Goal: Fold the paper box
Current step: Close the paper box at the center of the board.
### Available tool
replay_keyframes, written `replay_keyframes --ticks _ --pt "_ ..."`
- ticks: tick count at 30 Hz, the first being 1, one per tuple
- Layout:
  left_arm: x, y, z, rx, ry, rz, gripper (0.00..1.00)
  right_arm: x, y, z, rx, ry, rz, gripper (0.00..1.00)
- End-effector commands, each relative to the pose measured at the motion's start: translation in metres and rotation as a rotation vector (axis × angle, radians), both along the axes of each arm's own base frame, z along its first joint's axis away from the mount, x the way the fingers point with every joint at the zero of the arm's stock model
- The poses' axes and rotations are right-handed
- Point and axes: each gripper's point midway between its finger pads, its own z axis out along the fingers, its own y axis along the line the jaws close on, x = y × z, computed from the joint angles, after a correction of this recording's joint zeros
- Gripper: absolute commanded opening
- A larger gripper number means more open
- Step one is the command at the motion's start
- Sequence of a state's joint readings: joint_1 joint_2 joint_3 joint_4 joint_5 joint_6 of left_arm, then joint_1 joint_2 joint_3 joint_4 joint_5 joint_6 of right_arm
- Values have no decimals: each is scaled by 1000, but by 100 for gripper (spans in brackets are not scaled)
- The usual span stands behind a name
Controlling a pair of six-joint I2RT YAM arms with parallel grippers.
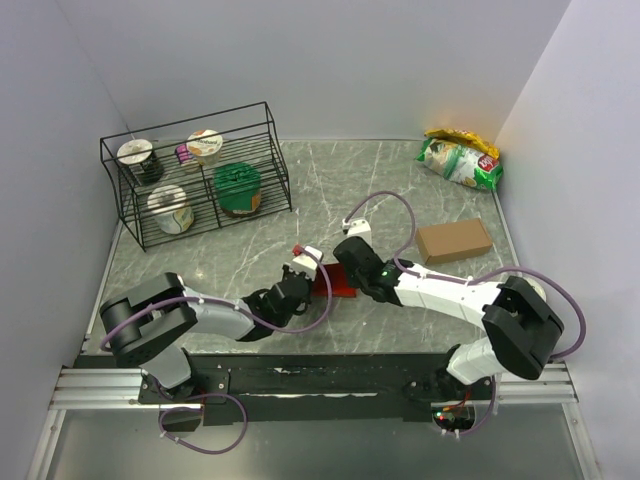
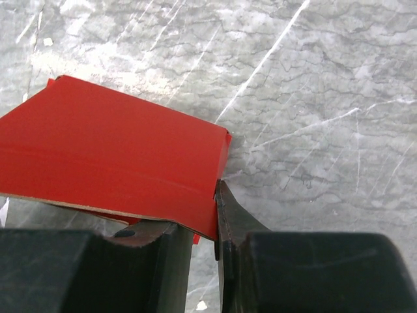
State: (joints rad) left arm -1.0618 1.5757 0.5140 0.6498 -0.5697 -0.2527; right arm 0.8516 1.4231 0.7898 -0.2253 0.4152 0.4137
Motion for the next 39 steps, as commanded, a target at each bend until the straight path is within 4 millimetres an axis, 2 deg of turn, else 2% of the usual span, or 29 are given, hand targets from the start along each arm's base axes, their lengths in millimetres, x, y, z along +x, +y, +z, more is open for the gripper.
replay_keyframes --ticks 1,4,8,12,15,16,20,24,28,35,39 --pt "-52 -31 -33 -14 148 -246 1 5 79 36 279 -39 76 0" --pt "-51 -29 -29 -33 136 -236 1 5 82 40 303 -55 78 0" --pt "-48 -29 -20 -74 121 -225 1 5 74 39 270 -68 56 0" --pt "-46 -29 -20 -81 130 -219 1 2 65 33 240 -60 45 0" --pt "-49 -32 -24 -74 141 -251 1 0 61 36 255 -63 37 0" --pt "-50 -33 -24 -78 139 -263 1 0 62 43 273 -75 38 0" --pt "-53 -39 -28 -65 151 -298 1 2 71 62 324 -89 40 0" --pt "-54 -41 -29 -64 152 -306 1 2 84 63 341 -73 51 0" --pt "-55 -40 -30 -66 153 -312 1 2 97 55 346 -42 58 0" --pt "-57 -41 -32 -65 156 -323 1 7 107 63 402 -43 31 0" --pt "-58 -42 -30 -67 151 -326 1 7 116 62 430 -21 37 0"
